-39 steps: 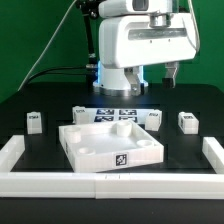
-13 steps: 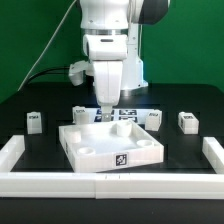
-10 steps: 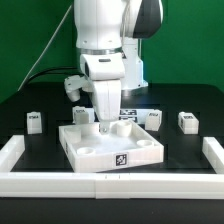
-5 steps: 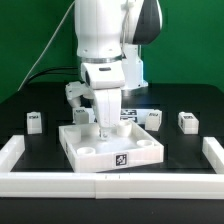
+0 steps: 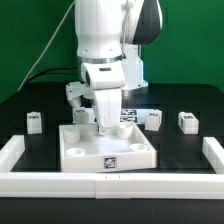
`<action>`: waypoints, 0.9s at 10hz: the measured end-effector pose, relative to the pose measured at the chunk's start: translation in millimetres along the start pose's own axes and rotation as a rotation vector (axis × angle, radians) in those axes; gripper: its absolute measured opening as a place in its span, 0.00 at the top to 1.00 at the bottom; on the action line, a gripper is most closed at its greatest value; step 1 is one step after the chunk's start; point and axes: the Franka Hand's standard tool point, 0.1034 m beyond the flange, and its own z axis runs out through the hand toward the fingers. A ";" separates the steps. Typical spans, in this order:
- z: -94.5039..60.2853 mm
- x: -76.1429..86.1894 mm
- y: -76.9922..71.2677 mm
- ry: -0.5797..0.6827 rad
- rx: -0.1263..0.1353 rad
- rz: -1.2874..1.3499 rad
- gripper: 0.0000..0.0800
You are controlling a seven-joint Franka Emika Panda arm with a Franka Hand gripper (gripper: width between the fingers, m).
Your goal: Assemble one leg
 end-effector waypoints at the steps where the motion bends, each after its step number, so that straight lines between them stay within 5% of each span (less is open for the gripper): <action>1: 0.0 0.0 0.0 0.000 0.000 0.000 0.92; 5: -0.3 4.7 1.9 0.001 -0.002 0.051 0.92; 9: -1.9 55.3 30.3 0.009 -0.020 0.236 0.92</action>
Offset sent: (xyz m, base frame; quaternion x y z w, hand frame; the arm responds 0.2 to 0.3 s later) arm 0.0000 0.0000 0.0000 0.0000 0.0000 0.0000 1.0000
